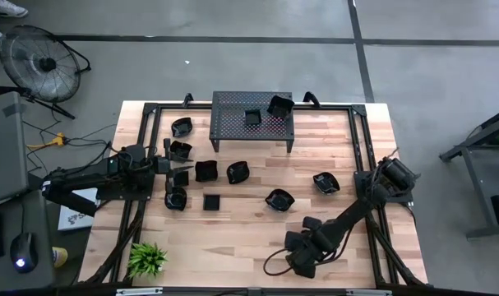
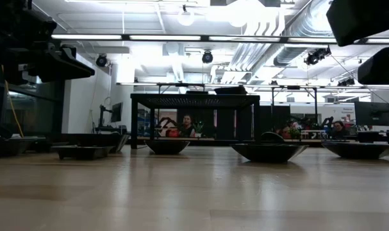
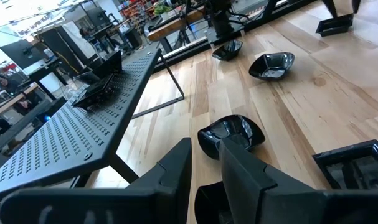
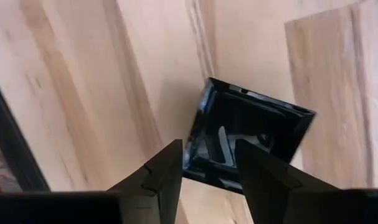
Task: Pick & Place Mini shaped plates
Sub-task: Stack the black square plate on top of the black square plate on the shelf
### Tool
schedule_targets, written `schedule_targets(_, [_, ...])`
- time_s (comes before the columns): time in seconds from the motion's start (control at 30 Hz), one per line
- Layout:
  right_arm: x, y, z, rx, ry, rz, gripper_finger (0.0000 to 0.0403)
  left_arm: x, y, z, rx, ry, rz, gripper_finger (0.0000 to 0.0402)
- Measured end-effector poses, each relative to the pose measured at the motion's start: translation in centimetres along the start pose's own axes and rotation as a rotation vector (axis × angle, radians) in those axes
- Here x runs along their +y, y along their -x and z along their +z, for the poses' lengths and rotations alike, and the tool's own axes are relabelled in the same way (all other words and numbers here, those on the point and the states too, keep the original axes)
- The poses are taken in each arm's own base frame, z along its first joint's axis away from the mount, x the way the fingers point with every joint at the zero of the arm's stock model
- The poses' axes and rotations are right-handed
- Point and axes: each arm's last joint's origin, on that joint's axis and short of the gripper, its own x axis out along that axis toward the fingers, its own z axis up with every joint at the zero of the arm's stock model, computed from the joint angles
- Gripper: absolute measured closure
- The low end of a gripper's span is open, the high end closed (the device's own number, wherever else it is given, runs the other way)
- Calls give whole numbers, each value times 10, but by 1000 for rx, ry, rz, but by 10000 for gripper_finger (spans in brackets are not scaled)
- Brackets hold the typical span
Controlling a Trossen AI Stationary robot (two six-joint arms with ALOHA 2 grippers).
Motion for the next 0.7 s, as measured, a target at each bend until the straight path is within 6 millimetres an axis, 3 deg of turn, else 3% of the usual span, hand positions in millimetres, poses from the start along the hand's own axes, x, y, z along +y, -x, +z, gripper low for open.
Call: schedule_targets(0.7, [0,-12,6,33,-40,21,261,0,0,0,0,0,0,321])
